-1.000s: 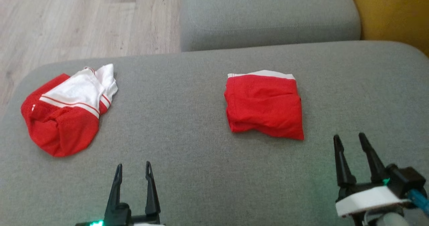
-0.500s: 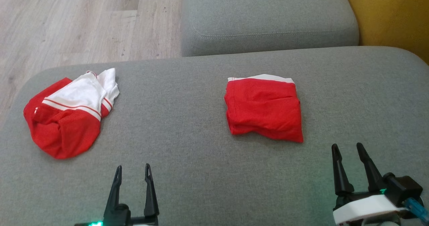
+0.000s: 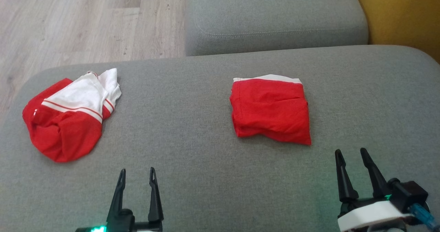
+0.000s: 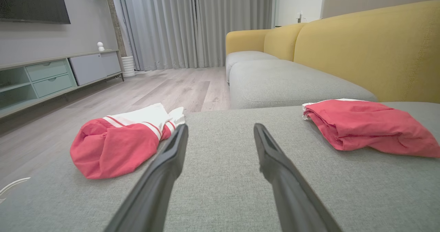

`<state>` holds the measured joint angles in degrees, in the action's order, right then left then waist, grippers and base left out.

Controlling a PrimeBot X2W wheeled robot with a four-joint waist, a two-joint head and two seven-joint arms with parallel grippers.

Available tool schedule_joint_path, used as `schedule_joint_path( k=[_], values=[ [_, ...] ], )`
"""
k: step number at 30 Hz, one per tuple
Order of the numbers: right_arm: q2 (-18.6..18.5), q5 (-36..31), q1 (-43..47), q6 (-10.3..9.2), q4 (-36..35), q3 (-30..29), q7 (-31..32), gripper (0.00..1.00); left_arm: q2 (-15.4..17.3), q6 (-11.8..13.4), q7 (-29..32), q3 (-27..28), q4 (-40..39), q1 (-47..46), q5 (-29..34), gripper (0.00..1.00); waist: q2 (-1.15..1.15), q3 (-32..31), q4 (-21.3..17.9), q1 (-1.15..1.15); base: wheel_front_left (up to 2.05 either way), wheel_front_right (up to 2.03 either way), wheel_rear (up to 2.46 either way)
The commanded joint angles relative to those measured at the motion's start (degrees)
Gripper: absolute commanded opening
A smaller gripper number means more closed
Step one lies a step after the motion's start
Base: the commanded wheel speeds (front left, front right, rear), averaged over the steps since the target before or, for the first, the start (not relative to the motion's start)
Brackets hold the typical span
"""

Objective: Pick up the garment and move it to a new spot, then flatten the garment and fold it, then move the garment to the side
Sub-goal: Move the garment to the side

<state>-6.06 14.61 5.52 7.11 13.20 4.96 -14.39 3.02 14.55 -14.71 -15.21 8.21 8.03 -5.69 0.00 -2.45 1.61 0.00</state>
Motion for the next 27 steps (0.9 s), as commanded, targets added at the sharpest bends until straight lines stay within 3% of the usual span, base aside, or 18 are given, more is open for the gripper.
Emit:
schedule_joint_path(
  k=[1,10,16,22,27],
  values=[
    [-0.50,0.03,-1.09,0.37,-1.51,1.36,-0.61,1.00,-0.13,-0.12,-0.29,1.98,-2.15,-2.13,0.79,1.00,0.00,0.29,0.06,0.00,0.00,0.00,0.00],
    [-1.23,0.35,-2.93,0.37,-0.64,0.88,-0.61,1.00,-0.13,0.35,-0.29,1.23,-3.54,-3.00,0.85,1.00,0.00,3.33,0.40,0.00,0.00,0.00,0.00],
    [-3.37,3.52,-10.64,0.37,1.77,1.20,-0.61,1.00,-0.14,1.15,-0.29,0.09,-5.20,-6.04,1.45,1.00,0.00,9.53,0.49,0.00,0.00,0.00,0.00],
    [-5.56,8.41,-21.10,0.37,9.89,1.08,0.57,1.00,-0.14,1.66,-0.29,-1.67,-5.51,-9.42,1.36,1.00,0.00,13.43,1.15,0.00,0.00,0.00,0.00],
    [-6.49,14.39,-29.10,0.37,17.36,2.82,6.83,1.00,-0.14,1.81,-0.29,-3.00,-5.31,-11.61,1.35,1.00,0.00,15.12,2.16,0.00,0.00,0.00,0.00]
  ],
)
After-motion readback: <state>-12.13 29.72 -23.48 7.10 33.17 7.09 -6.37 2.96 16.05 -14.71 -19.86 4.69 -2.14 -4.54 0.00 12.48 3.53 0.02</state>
